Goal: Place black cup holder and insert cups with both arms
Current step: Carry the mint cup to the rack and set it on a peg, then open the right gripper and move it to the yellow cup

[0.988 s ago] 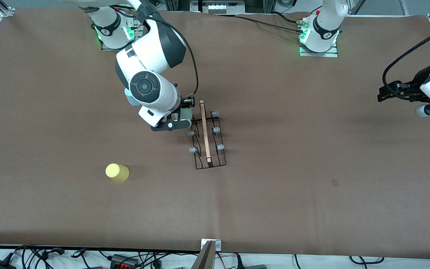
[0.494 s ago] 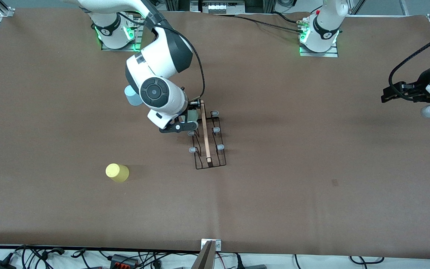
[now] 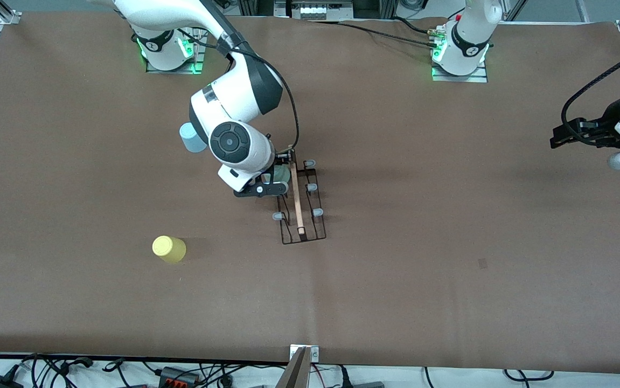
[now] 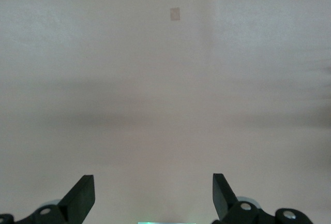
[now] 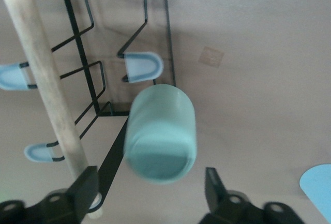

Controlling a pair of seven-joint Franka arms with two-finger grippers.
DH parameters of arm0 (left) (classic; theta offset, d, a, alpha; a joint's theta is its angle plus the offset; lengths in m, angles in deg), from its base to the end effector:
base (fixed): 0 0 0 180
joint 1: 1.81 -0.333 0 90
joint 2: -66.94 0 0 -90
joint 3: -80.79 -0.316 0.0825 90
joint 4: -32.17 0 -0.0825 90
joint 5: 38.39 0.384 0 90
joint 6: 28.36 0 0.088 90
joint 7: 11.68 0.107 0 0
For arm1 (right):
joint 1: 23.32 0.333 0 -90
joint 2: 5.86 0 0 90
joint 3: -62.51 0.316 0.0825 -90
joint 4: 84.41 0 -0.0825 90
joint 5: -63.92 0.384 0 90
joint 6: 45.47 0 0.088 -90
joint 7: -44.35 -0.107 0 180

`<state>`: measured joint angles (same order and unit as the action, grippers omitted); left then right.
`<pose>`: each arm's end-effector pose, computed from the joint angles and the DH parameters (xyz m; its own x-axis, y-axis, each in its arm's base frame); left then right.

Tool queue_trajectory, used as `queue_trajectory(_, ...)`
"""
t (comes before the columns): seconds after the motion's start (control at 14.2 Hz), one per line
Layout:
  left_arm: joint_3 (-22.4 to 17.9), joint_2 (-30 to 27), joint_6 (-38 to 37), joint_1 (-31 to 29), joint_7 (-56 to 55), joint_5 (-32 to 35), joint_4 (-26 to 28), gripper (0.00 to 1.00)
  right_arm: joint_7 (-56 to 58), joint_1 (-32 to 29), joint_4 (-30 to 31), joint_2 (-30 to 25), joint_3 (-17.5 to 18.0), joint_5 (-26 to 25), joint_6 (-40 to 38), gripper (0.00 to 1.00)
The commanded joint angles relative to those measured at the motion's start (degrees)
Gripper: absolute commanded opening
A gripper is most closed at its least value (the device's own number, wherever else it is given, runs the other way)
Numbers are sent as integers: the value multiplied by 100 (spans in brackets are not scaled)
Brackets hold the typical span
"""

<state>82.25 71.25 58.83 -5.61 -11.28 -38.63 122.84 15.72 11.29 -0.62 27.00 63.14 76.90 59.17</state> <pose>0.5679 0.0232 0.5728 0.9902 0.0331 -0.1355 0.0344 -0.9994 0.0070 0.5502 0.4096 0.3342 0.9569 0.0437 -0.2870 0.0219 -0.9967 -0.0787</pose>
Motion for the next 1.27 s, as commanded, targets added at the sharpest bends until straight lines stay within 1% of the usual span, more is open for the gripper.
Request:
queue_trajectory(0.0,4,-45,44,-42,57,-99,39,100,-415,-33,-152,-95,-45,20,-111,100)
queue_trajectory(0.07,13,-45,44,-42,57,-99,39,100,-529,-33,-187,-226,-150,-41,-102,100)
queue_trajectory(0.14,13,-45,44,-42,57,-108,39,100,-539,1,-248,-263,-377,-198,-111,100)
queue_trajectory(0.28,13,-45,44,-42,57,-108,39,100,-592,-24,-354,-272,-913,-524,-76,100)
queue_trajectory(0.35,30,-45,44,-42,57,-108,39,100,-609,-59,-354,-263,-1246,-568,-23,100)
queue_trajectory(0.42,30,-45,35,-42,57,-108,39,100,-540,-138,-389,-185,-1580,-569,116,100)
queue_trajectory(0.49,39,-45,44,-42,57,-108,39,100,-513,-217,-415,-27,-1670,-586,483,100)
queue_trajectory(0.56,39,-45,35,-42,57,-108,39,100,-400,-392,-416,96,-1680,-604,870,100)
queue_trajectory(0.71,31,-45,35,-42,57,-108,39,100,-14,-761,-416,316,-1671,-595,1250,100)
queue_trajectory(0.92,39,-45,35,-42,57,-108,39,100,1337,-1236,-442,633,-1654,-534,1427,100)
queue_trajectory(1.13,30,-45,35,-42,57,-99,39,100,1684,-1456,-460,879,-1610,-438,1436,100)
queue_trajectory(1.2,30,-45,35,-42,57,-99,39,100,1737,-1518,-460,967,-1566,-211,1445,100)
